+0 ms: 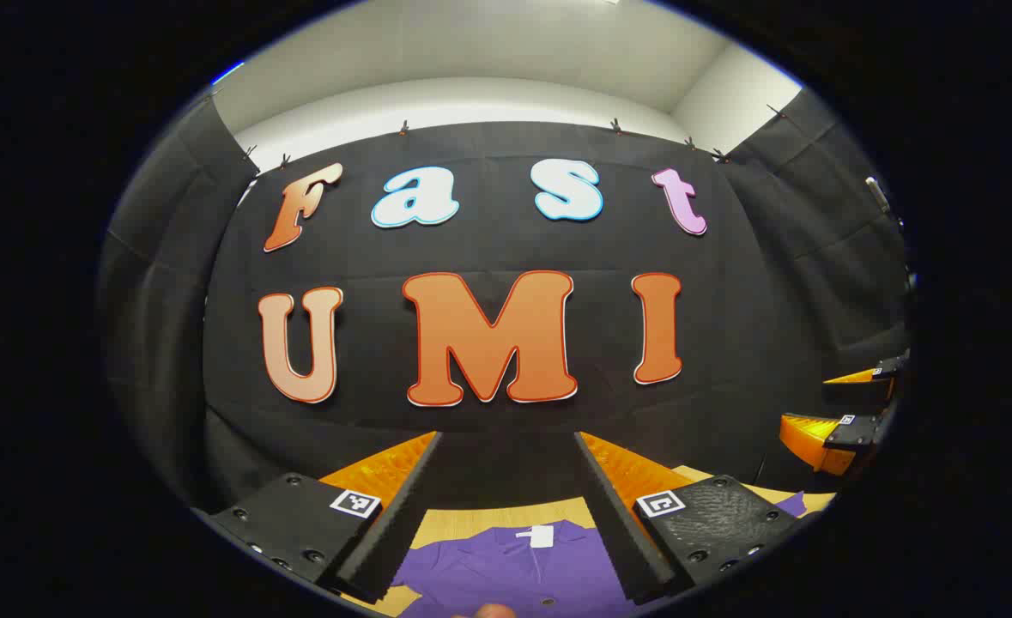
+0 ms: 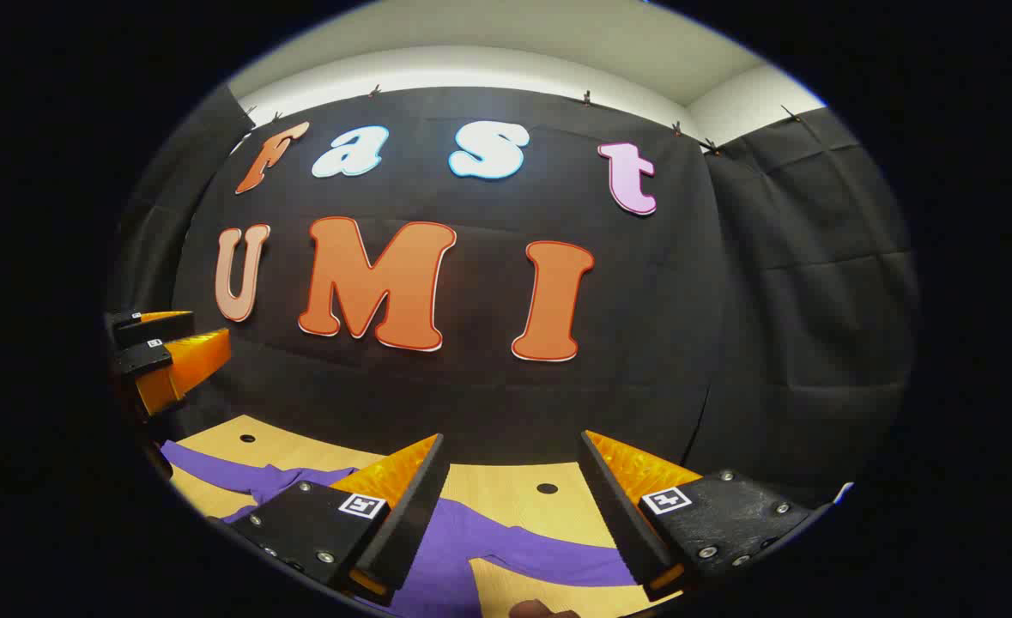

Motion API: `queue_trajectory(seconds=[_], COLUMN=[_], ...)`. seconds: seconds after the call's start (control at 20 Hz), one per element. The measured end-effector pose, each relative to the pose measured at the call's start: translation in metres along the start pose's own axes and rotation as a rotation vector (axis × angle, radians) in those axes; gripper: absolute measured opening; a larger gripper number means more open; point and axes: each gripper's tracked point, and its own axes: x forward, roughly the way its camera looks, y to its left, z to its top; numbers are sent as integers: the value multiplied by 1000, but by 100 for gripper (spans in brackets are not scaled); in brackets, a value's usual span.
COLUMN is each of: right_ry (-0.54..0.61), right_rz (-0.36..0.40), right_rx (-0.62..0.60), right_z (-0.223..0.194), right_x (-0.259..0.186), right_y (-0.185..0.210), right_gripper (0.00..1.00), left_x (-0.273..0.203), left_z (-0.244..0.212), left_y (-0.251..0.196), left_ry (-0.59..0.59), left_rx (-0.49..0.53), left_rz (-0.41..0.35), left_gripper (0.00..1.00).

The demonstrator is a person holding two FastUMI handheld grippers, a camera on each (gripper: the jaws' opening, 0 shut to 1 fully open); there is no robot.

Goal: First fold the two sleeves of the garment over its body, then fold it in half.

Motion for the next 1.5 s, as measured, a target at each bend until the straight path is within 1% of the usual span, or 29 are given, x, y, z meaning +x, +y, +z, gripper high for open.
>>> queue_trajectory(seconds=[0.05,0.15,0.25,0.45,0.5,0.55,0.6,0.75,0.8,0.95,1.05,1.2,1.3,1.35,1.5], right_ry=[0,-8,-11,11,13,18,22,34,40,59,87,135,155,167,204], right_rz=[-7,-10,-21,-28,-30,-35,-35,-40,-42,-63,-104,-200,-263,-293,-346], right_rx=[3,-1,-13,-8,-8,-9,-7,-23,-36,-43,-30,21,33,22,2], right_z=[0,0,-2,-6,-7,-7,-8,-10,-11,-15,-22,-39,-52,-58,-79], right_x=[1,1,2,4,4,5,5,4,4,6,7,11,9,8,10], right_y=[-1,-1,-3,-4,-4,-4,-3,6,9,14,9,-14,-35,-48,-86], right_gripper=[93,93,93,93,93,93,93,93,93,93,93,93,93,93,93], left_x=[-1,-2,-3,-13,-13,-15,-17,-22,-23,-25,-27,-26,-24,-22,-15], left_z=[-1,-3,-5,-2,-3,-4,-4,-9,-11,-16,-18,-19,-21,-22,-20], left_y=[1,4,13,31,36,41,44,56,60,74,81,85,87,90,92], left_ry=[-6,2,5,-1,5,4,7,14,14,18,20,25,32,37,33], left_rx=[-6,-17,-12,-13,-13,-15,-17,-21,-23,-22,-28,-20,-9,-2,3], left_rz=[1,2,20,48,54,58,57,52,50,40,24,-16,-30,-24,12], left_gripper=[93,92,92,92,94,92,94,94,92,92,92,93,92,92,92])
